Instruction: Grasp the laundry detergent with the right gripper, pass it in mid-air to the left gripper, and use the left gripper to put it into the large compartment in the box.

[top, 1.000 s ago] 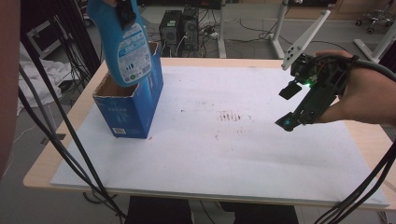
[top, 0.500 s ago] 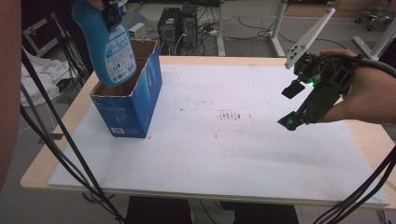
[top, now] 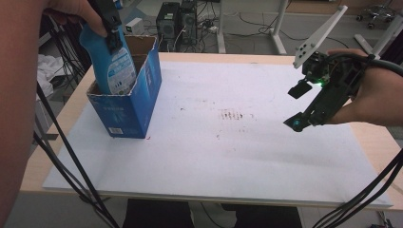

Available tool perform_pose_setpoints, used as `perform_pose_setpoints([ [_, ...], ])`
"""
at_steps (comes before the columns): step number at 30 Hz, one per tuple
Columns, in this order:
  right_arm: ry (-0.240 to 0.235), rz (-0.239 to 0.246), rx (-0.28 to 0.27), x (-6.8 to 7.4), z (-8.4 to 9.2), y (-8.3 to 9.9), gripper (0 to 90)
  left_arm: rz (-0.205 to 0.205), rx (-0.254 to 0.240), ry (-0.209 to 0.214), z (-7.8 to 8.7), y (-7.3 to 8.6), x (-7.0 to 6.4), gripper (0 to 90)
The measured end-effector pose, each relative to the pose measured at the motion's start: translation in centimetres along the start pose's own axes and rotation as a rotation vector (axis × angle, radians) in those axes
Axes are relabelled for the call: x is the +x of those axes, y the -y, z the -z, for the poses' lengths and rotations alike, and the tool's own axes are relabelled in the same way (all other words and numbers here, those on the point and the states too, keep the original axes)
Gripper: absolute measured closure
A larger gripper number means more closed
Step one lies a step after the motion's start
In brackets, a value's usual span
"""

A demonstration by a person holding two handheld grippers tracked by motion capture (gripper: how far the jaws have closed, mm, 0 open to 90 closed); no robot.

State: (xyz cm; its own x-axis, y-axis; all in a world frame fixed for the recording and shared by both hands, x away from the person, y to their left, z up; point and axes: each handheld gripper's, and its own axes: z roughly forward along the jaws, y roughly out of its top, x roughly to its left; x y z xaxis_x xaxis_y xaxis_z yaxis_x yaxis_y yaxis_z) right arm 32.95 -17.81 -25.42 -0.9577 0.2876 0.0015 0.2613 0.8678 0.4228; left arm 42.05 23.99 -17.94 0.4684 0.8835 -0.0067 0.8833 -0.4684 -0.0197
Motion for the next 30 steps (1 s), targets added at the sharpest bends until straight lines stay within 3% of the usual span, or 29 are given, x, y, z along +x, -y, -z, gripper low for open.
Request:
perform_pose_setpoints([
  [11,-0.007,-0.004,0.022,0.0,-0.3,-0.2,10.6,-0.192,0.036,-0.024,-5.1,-0.8,0.3,38.6],
  [22,-0.007,-0.013,0.031,-0.1,-0.8,-0.2,10.6,-0.263,0.04,-0.012,-9.4,-1.4,0.8,38.5],
  [29,-0.013,-0.01,0.037,-0.2,-1.2,-0.3,10.6,-0.285,0.054,0.003,-11.1,-1.4,0.9,38.5],
  [30,-0.013,-0.012,0.037,-0.2,-1.3,-0.4,10.6,-0.28,0.037,0.006,-11.0,-1.4,0.9,38.5],
])
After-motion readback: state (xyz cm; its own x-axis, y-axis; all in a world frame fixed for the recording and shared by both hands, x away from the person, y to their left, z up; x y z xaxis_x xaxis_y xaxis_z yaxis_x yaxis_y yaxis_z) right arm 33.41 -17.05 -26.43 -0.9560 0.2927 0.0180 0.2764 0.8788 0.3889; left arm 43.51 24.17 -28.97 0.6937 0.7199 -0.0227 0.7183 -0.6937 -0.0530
